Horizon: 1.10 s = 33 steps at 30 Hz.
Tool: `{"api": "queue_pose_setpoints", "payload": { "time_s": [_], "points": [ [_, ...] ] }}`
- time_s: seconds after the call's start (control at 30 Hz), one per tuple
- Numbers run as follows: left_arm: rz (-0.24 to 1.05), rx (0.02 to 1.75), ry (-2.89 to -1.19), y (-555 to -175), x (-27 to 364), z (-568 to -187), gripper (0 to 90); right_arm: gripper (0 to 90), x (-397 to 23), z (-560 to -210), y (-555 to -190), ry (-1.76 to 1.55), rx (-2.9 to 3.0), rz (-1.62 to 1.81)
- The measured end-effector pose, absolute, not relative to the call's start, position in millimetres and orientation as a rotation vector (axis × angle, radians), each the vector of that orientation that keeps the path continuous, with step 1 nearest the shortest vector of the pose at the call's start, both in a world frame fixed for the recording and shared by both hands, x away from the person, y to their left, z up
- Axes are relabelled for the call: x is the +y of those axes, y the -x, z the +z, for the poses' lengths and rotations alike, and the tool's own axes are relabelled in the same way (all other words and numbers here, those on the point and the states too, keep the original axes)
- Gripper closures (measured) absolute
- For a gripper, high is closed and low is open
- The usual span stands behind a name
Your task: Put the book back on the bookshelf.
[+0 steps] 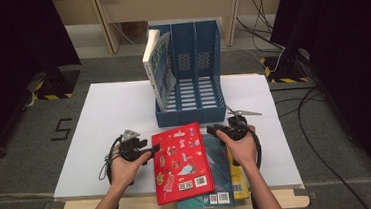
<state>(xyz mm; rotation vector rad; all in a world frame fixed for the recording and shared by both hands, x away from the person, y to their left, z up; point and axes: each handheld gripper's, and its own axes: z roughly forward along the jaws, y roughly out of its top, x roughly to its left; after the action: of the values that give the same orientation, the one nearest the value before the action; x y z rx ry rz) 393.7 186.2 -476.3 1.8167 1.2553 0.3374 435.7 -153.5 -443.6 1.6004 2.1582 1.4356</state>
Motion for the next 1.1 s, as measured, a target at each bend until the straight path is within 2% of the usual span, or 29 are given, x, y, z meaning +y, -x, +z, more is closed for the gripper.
{"api": "queue_pose_setpoints", "payload": {
  "time_s": [0.47, 1.1],
  "points": [
    [0.286, 1.283, -1.826, -396, 181, -489, 38.8, 59.4, -125, -451, -463, -1.673, 2.259, 1.401],
    [0.288, 1.286, -1.803, -395, 181, -492, 38.6, 57.7, -122, -459, -478, -1.735, 2.296, 1.385]
  ]
}}
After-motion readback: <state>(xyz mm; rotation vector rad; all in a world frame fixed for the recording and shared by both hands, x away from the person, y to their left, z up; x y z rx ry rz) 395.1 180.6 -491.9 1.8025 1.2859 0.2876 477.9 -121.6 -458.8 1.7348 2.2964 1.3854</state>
